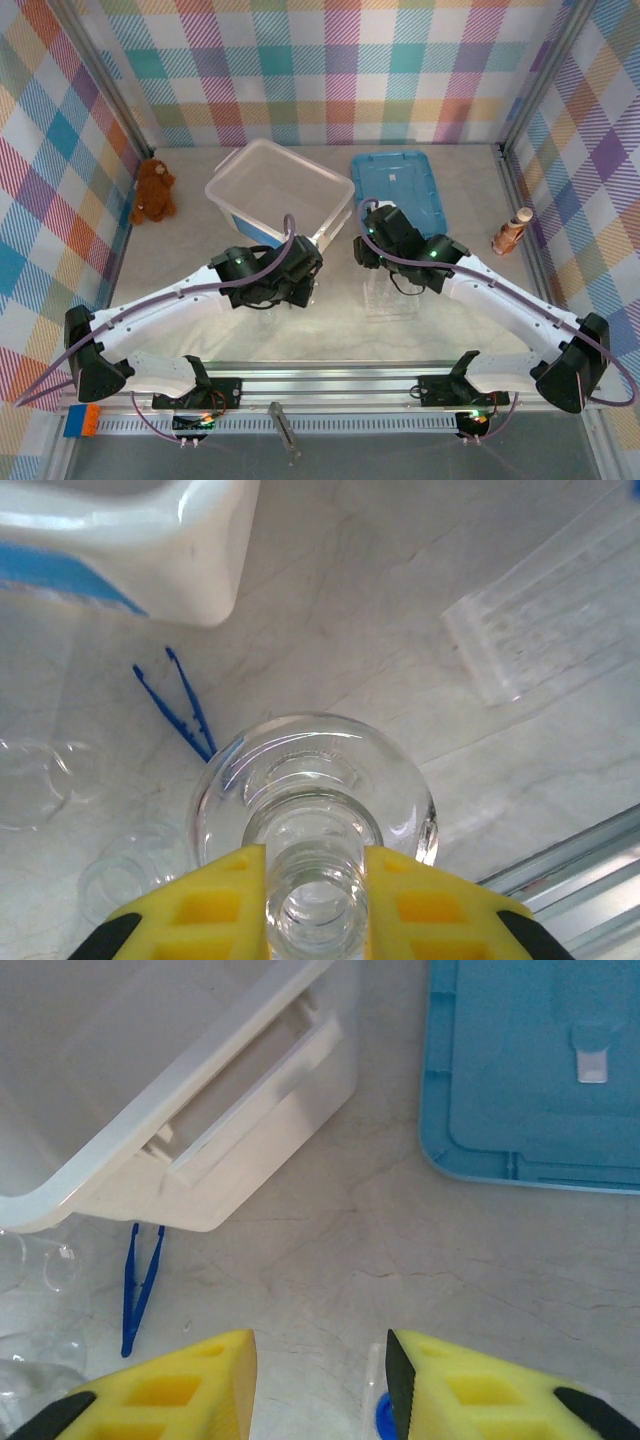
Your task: Organize the chemistry lab equipment
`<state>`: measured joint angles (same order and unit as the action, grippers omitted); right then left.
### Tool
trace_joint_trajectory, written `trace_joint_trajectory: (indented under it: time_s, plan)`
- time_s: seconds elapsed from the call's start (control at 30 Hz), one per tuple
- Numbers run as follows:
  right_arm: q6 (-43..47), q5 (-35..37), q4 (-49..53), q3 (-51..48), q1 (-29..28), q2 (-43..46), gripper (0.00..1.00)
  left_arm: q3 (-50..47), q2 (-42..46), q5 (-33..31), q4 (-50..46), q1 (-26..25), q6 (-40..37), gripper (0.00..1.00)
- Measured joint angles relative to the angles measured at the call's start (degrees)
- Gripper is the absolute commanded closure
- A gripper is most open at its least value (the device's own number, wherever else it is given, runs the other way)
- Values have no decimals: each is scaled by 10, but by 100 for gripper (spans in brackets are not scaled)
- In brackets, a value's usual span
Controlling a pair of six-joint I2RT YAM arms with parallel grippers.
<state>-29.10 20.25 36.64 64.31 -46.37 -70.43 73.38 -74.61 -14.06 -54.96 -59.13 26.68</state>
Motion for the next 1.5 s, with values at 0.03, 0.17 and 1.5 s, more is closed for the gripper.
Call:
trace_joint_trajectory:
  time_s: [0.03, 0.17, 1.5]
  plan:
    - [1, 0, 2, 0, 3, 2, 61, 17, -3, 0, -8, 2, -4, 82]
    - [7, -7, 6, 0, 16, 9, 61, 104, -20, 3, -54, 14, -22, 83]
    - [26, -61, 12, 17, 56, 13, 62, 497, -440, 104, -68, 265, -180, 85]
